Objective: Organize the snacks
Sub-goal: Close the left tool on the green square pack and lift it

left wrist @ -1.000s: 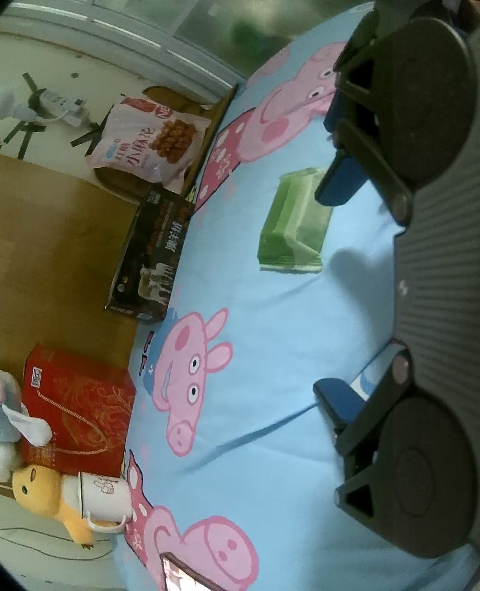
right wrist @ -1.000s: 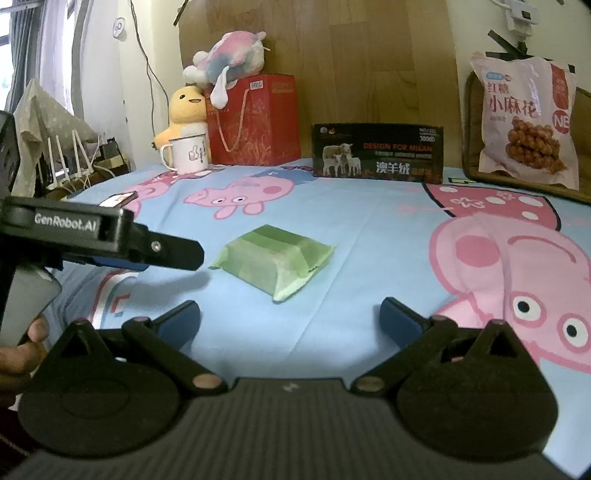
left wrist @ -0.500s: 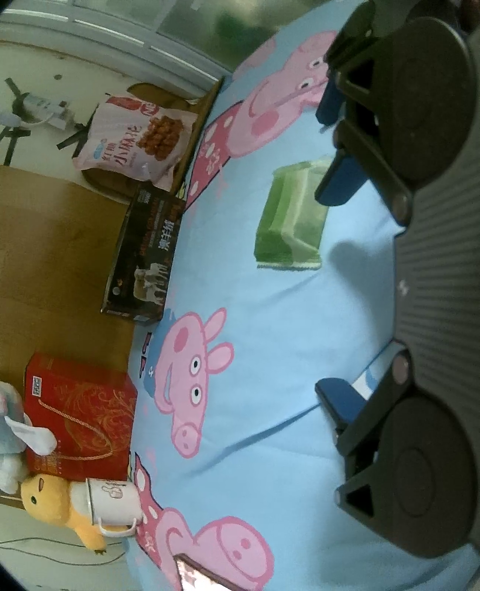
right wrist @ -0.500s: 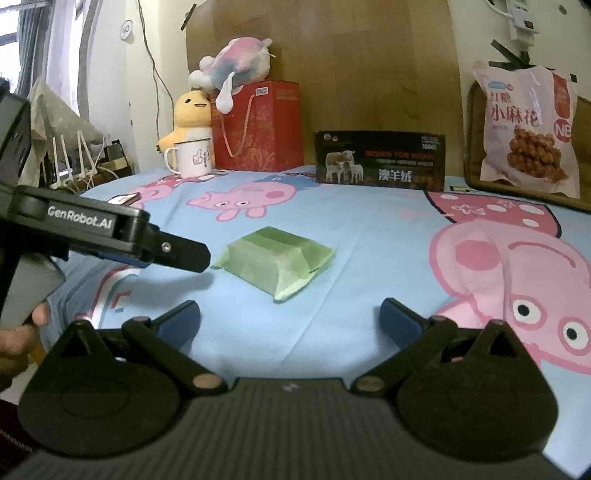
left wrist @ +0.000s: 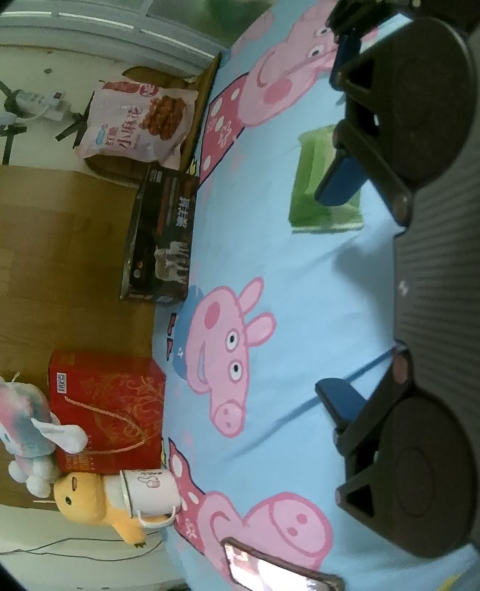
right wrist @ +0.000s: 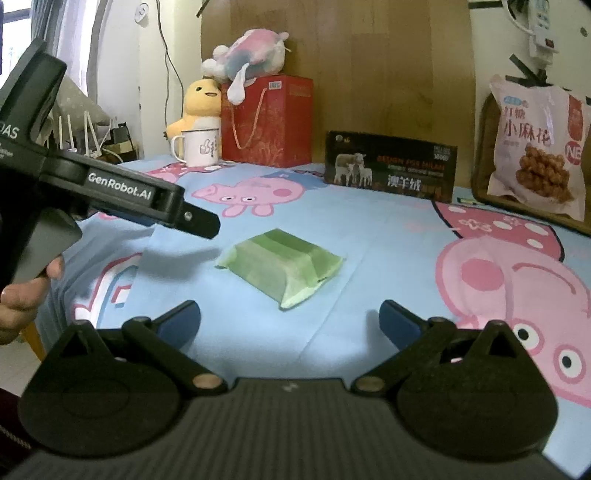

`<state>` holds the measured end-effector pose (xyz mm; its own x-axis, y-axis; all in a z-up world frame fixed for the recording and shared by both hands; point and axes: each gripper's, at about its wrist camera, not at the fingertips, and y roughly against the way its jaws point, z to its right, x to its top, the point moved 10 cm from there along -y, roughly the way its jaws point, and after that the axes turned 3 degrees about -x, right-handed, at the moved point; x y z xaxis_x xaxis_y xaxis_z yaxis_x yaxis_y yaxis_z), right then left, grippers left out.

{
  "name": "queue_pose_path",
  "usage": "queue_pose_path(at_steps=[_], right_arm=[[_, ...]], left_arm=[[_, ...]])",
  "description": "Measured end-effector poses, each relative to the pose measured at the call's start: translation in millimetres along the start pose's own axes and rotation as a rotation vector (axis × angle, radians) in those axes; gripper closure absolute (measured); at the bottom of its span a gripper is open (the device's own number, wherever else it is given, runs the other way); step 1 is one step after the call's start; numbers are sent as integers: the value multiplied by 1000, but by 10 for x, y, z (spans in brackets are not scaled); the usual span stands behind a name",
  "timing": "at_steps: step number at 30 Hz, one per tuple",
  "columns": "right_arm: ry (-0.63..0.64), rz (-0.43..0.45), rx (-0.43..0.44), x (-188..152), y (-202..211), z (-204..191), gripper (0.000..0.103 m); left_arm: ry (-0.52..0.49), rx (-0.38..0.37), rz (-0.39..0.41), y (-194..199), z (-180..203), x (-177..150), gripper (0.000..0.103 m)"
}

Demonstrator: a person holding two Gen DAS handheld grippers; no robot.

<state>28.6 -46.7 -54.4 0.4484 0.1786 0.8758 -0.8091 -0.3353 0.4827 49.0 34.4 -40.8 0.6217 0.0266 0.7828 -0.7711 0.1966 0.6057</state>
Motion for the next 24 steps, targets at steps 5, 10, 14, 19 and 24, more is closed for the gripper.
queue_pose_path(at_steps=[5, 10, 14, 19, 24], right_arm=[[-11, -31, -1, 11, -36, 30, 16], [-14, -38, 0, 26, -54, 45, 27], [-26, -41, 7, 41, -64, 53, 36], [-21, -45, 28, 52, -82, 18, 40], [3, -50, 37, 71, -133, -10, 46]], left_arm=[[-18, 6, -4, -49, -5, 31, 0], [-23, 7, -10, -86, -9, 37, 0], [-29, 5, -16, -110, -3, 41, 0], [-40, -15, -16, -146, 4, 65, 0], [-34, -111, -1, -125, 49, 99, 0]])
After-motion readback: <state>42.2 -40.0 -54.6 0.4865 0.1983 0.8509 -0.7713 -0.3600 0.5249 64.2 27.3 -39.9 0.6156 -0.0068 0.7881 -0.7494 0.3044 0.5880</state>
